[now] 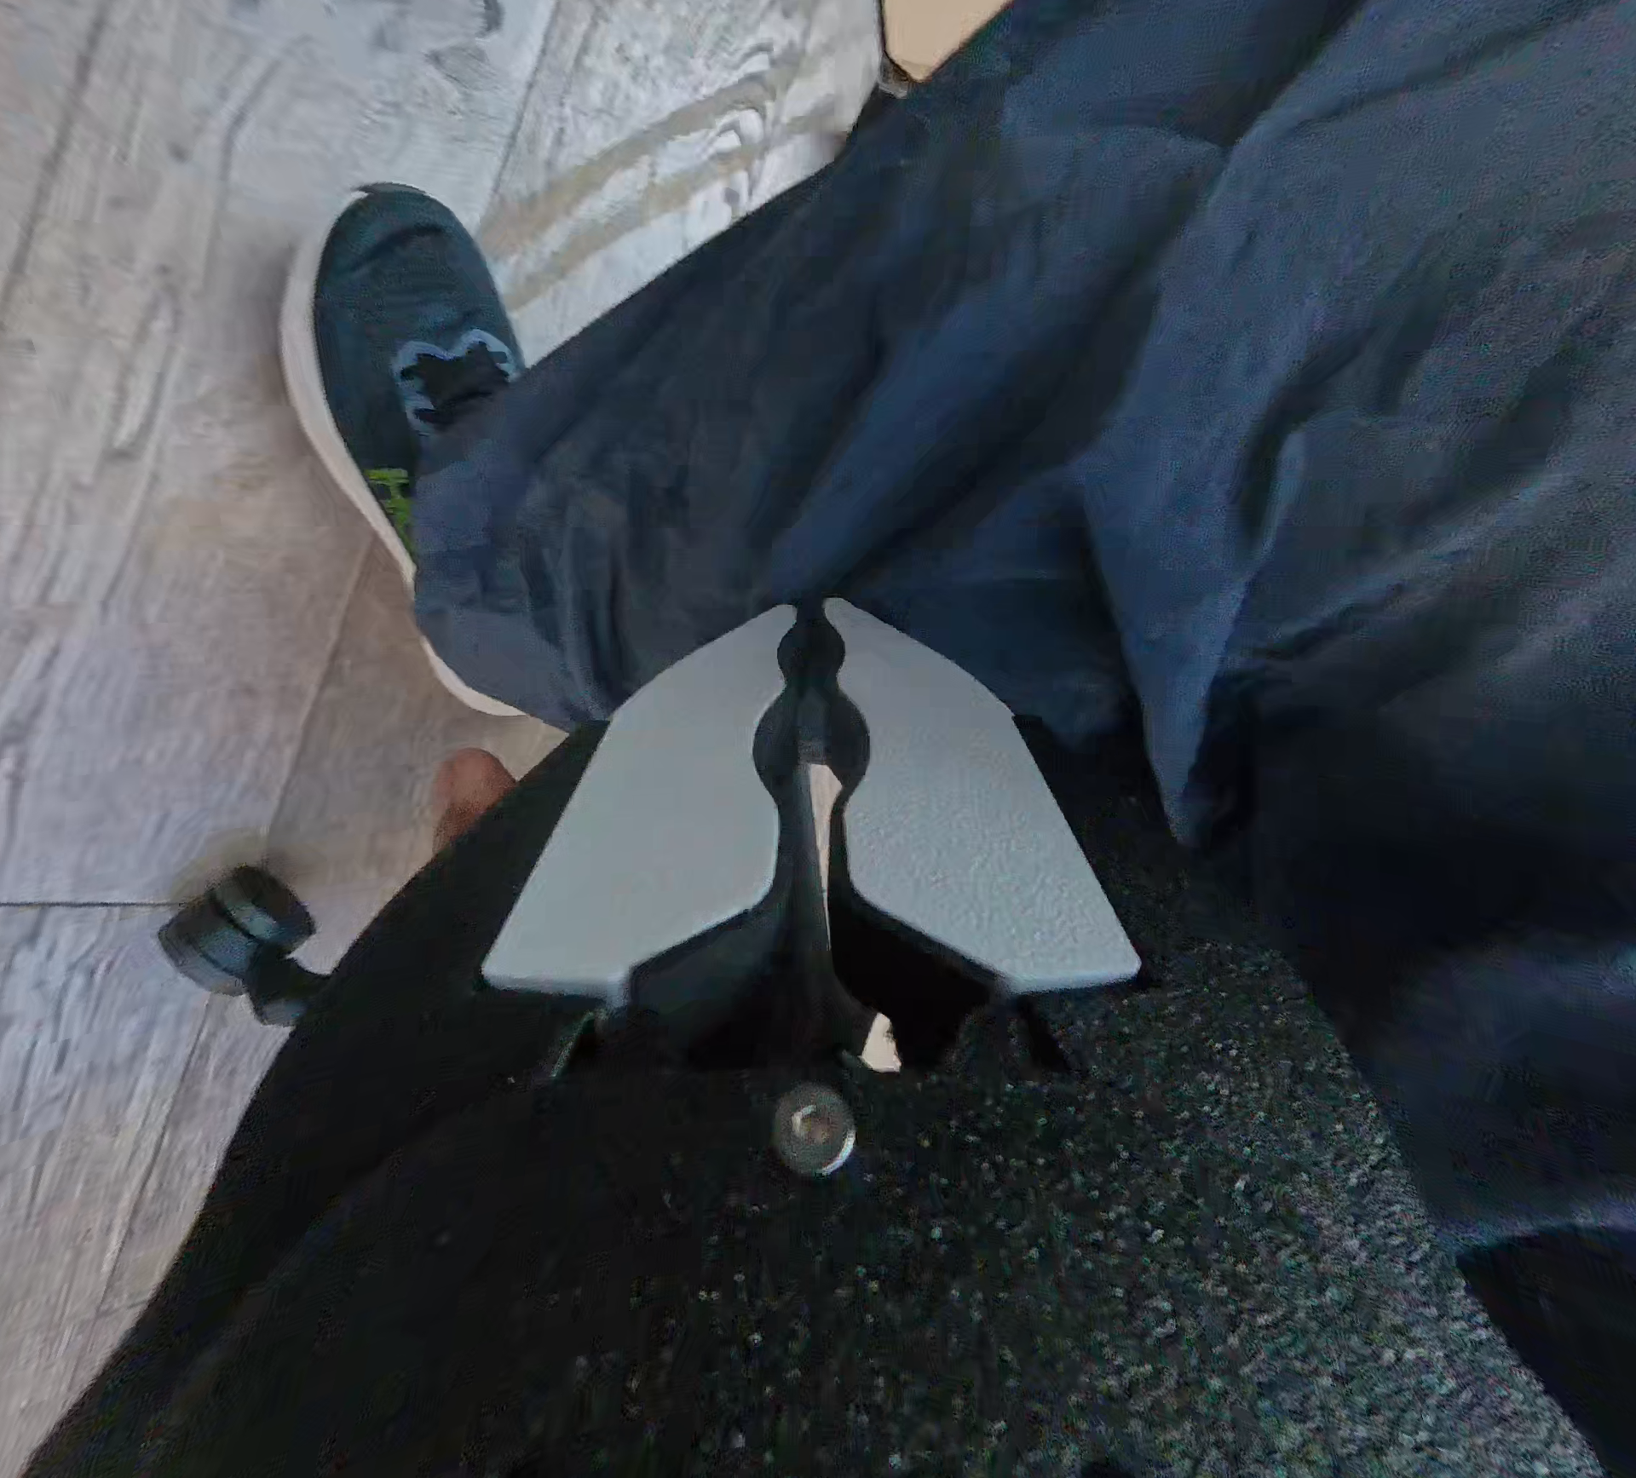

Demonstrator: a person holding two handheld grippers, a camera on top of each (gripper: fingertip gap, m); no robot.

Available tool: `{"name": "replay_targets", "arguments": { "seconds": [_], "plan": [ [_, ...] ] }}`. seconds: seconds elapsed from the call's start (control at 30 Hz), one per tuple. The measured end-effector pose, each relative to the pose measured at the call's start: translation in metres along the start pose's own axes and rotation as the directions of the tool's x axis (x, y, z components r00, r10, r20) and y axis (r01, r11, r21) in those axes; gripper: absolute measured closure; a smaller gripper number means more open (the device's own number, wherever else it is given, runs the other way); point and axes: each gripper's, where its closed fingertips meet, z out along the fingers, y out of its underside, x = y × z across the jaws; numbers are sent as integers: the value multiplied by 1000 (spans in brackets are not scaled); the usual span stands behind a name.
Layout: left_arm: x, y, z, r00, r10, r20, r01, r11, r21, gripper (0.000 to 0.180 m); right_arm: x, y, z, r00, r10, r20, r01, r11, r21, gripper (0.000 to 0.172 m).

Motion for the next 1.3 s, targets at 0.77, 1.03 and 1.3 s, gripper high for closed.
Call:
{"name": "replay_targets", "arguments": {
  "seconds": [0.77, 1.03, 1.3],
  "plan": [
    [276, -92, 33, 490, 701, 519, -798, 600, -57, 171, -263, 97, -218, 643, -755, -133, 766, 634, 105, 167],
    [480, -98, 98, 444, 843, 304, -881, 350, 318, 155, -364, 95, -177, 324, -944, -63, 937, 330, -119, 160],
    [509, -67, 129, 590, 807, 42, -623, 421, 659, 161, -398, 59, -83, 282, -947, 157, 941, 241, -237, 156]
  ]
}}
